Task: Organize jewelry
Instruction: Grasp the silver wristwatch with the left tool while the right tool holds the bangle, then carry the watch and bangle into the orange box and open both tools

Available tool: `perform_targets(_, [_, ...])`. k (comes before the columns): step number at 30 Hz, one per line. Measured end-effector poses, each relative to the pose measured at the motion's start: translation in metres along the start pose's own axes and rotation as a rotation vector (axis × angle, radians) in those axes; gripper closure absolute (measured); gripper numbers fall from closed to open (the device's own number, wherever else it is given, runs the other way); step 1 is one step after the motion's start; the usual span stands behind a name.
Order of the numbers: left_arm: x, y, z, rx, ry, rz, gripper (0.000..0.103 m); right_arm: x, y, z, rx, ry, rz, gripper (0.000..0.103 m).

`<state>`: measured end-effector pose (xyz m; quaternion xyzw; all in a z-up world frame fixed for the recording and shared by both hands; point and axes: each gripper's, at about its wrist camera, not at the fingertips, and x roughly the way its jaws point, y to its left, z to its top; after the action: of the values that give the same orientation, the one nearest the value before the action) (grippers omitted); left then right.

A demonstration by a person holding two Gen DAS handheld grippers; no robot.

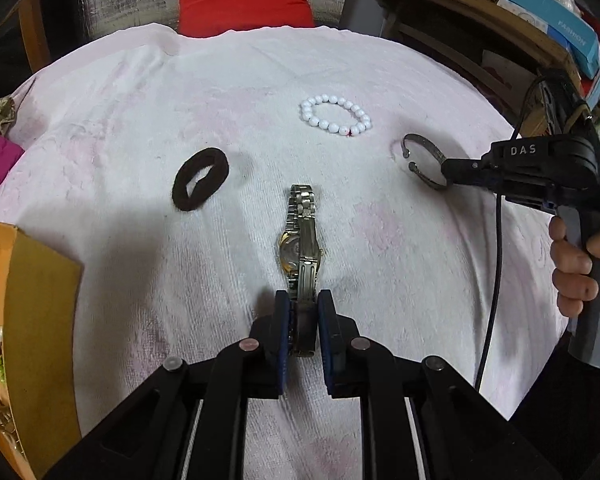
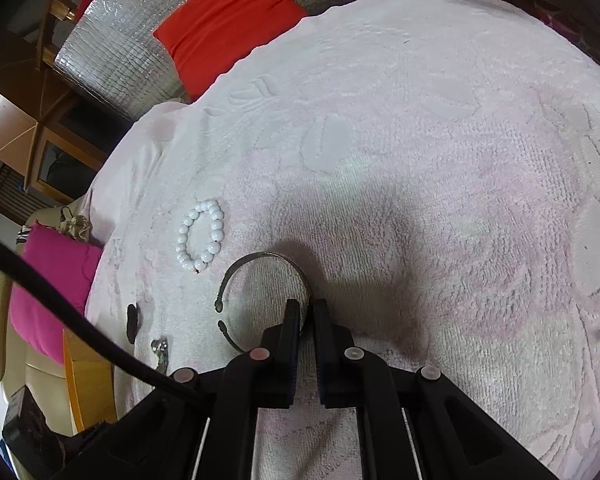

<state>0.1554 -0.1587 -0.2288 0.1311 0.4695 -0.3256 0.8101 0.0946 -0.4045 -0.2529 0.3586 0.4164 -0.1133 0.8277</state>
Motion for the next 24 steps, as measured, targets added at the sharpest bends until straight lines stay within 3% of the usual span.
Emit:
perform_targets(4, [-0.002,0.003,0.006,-0.039,-0.018,-0.014,0.056,-0.001,0.001,-0.001,-0.005,-0.009,-0.011,0.094])
perform_targets(5, [-0.004,0.002,0.008,-0.042,-0.031,-0.011,0.056,-0.001,0.002,-0.002,-0.006,-0.010,-0.013,0.094])
perform_targets(11, [0.006,-0.006,0.020,-0.036,-0.051,0.041,0.055,-0.001,0.003,-0.003,-0.012,-0.015,-0.015,0.094])
perform_targets(16, [0.024,-0.003,0.025,-0.050,-0.015,0.070,0.056,-0.002,0.002,-0.003,-0.017,-0.012,-0.009,0.094])
perform_targets(18, [0.026,-0.009,0.024,-0.019,-0.015,0.090,0.061,-0.002,0.001,-0.003,-0.019,-0.008,-0.006,0.094])
perform_targets(20, [0.025,-0.014,0.022,0.007,-0.017,0.084,0.071,-0.002,0.000,-0.003,-0.020,-0.004,0.000,0.094])
perform_targets(24, [0.024,-0.012,0.020,0.013,-0.020,0.083,0.077,-0.002,0.001,-0.001,-0.031,-0.001,0.008,0.095])
